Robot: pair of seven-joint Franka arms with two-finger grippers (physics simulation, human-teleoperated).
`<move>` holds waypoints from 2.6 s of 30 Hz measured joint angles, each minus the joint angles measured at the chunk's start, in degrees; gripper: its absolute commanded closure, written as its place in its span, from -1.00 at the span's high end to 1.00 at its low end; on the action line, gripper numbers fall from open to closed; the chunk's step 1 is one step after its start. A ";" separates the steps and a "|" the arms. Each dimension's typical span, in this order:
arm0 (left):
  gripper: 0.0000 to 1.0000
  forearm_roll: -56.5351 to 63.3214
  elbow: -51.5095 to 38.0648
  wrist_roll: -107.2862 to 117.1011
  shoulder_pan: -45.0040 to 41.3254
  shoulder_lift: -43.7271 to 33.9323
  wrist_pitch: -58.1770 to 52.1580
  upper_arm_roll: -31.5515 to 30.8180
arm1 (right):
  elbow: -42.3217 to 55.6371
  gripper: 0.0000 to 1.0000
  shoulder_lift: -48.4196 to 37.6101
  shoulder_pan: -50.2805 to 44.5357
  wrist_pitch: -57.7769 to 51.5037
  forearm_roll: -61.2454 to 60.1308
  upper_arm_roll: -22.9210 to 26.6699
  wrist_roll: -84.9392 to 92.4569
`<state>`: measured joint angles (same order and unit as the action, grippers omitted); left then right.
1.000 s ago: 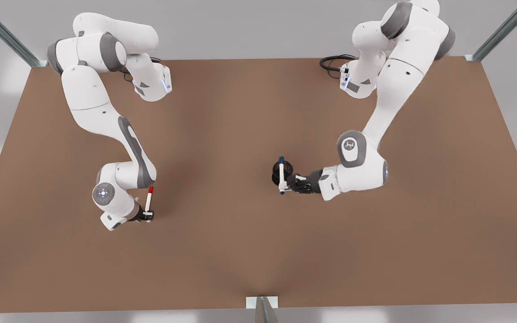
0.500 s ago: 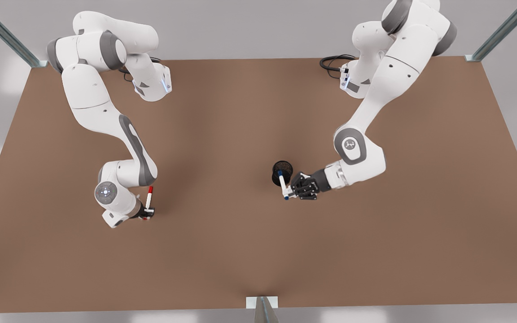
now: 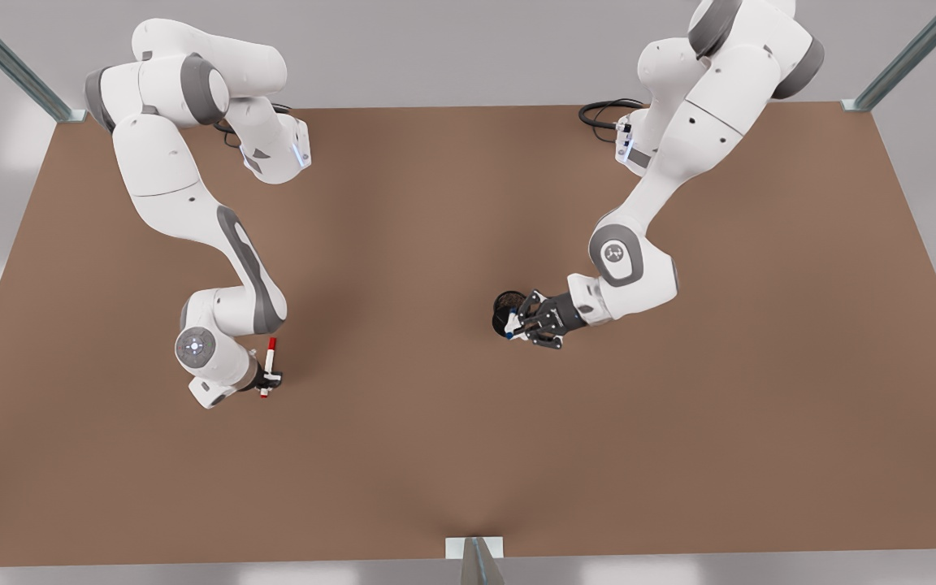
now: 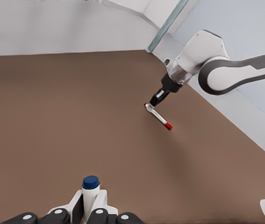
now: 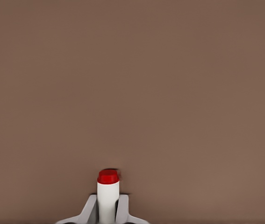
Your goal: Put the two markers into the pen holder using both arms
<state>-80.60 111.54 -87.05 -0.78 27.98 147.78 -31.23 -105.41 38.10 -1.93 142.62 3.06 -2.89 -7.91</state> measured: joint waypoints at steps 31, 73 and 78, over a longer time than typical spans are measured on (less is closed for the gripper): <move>1.00 79.38 -34.02 45.67 -0.85 -17.78 -61.12 27.23 | 17.69 -0.57 -5.67 -18.06 22.63 4.17 -28.39 -2.45; 1.00 79.87 -33.99 86.43 -0.92 -12.61 -66.53 27.46 | 6.49 -0.54 4.20 -19.86 58.67 35.63 -19.49 -7.32; 1.00 79.87 -33.99 87.50 -0.89 -12.50 -66.49 27.46 | 6.55 -0.54 4.33 -21.88 58.96 35.72 -20.18 -7.50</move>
<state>-0.73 77.55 0.44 -1.67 15.48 81.29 -3.77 -98.86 42.43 -23.80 201.57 38.77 -23.07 -15.40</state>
